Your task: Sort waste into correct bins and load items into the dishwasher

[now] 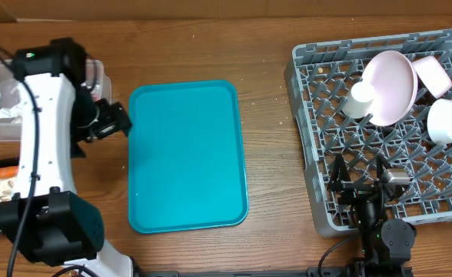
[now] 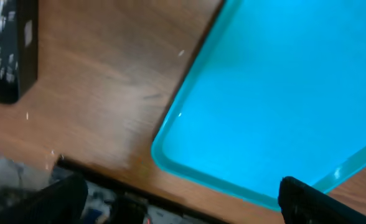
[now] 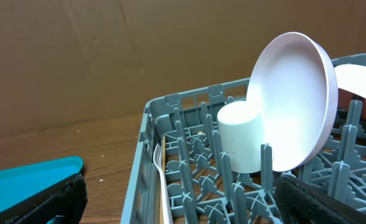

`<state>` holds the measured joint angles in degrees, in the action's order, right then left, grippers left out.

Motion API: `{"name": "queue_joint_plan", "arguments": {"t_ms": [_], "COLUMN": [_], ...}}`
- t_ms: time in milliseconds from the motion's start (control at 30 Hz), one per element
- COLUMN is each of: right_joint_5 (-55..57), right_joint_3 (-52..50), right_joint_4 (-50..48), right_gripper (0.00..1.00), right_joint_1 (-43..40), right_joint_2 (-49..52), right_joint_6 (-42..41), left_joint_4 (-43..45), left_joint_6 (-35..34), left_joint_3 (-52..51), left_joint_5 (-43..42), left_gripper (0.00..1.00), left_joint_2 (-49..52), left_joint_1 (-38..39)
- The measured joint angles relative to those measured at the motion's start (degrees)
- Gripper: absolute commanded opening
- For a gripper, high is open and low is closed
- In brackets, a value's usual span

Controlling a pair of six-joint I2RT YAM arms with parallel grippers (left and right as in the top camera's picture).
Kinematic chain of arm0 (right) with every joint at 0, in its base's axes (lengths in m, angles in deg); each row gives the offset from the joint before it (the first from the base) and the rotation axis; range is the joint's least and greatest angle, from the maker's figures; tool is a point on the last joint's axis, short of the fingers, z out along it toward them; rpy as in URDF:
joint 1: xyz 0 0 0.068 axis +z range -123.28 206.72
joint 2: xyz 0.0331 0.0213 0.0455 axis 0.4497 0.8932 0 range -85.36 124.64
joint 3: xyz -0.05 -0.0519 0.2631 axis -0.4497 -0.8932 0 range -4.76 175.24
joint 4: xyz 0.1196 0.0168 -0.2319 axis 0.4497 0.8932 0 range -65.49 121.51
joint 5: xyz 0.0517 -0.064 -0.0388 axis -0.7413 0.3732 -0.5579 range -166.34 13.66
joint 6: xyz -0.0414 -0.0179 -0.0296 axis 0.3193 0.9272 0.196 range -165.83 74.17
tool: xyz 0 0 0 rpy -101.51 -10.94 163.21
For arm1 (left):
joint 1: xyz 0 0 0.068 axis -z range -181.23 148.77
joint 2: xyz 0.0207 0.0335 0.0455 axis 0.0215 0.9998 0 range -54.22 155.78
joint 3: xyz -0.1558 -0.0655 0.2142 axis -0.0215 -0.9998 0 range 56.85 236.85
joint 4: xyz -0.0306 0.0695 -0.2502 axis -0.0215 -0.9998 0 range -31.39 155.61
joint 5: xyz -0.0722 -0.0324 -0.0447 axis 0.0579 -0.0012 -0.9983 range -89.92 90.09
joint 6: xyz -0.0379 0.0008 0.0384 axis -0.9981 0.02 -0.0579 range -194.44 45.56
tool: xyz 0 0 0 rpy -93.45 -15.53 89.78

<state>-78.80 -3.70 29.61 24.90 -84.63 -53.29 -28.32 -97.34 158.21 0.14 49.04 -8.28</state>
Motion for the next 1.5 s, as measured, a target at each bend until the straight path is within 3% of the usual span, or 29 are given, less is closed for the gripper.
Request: {"name": "queue_joint_plan", "arguments": {"t_ms": [233,433,733,967,1167,1400,1433,1500], "right_joint_5": [0.0,0.0,0.0,0.0,0.0,0.0,0.0,0.0], "right_joint_3": [0.0,0.0,0.0,0.0,0.0,0.0,0.0,0.0], "right_joint_4": [0.0,0.0,0.0,0.0,0.0,0.0,0.0,0.0], "right_gripper": [1.0,1.0,1.0,1.0,1.0,1.0,1.0,1.0], "right_joint_1": [0.0,0.0,0.0,0.0,0.0,0.0,0.0,0.0], "right_joint_2": [0.0,0.0,0.0,0.0,-0.1,-0.1,-0.1,-0.1], "right_joint_6": [0.0,0.0,0.0,0.0,0.0,0.0,0.0,0.0], "left_joint_4": [12.5,13.1,4.6,10.3,22.0,45.9,53.7,61.2], "left_joint_6": [2.1,2.1,2.2,2.1,2.2,4.3,5.7,8.1], "left_joint_3": [0.0,0.0,0.2,-0.1,-15.8,-43.5,-48.3,-55.6], "left_joint_5": [1.4,5.3,10.3,11.0,10.3,9.0,8.0,6.6], "left_gripper": [1.0,1.0,1.0,1.0,1.0,1.0,1.0,1.0], "left_joint_2": [-2.1,-9.7,-11.9,-12.6,-26.1,-42.4,-45.2,-49.8], "left_joint_1": [12.5,21.8,23.7,26.1,26.6,26.6,26.2,24.9]}}
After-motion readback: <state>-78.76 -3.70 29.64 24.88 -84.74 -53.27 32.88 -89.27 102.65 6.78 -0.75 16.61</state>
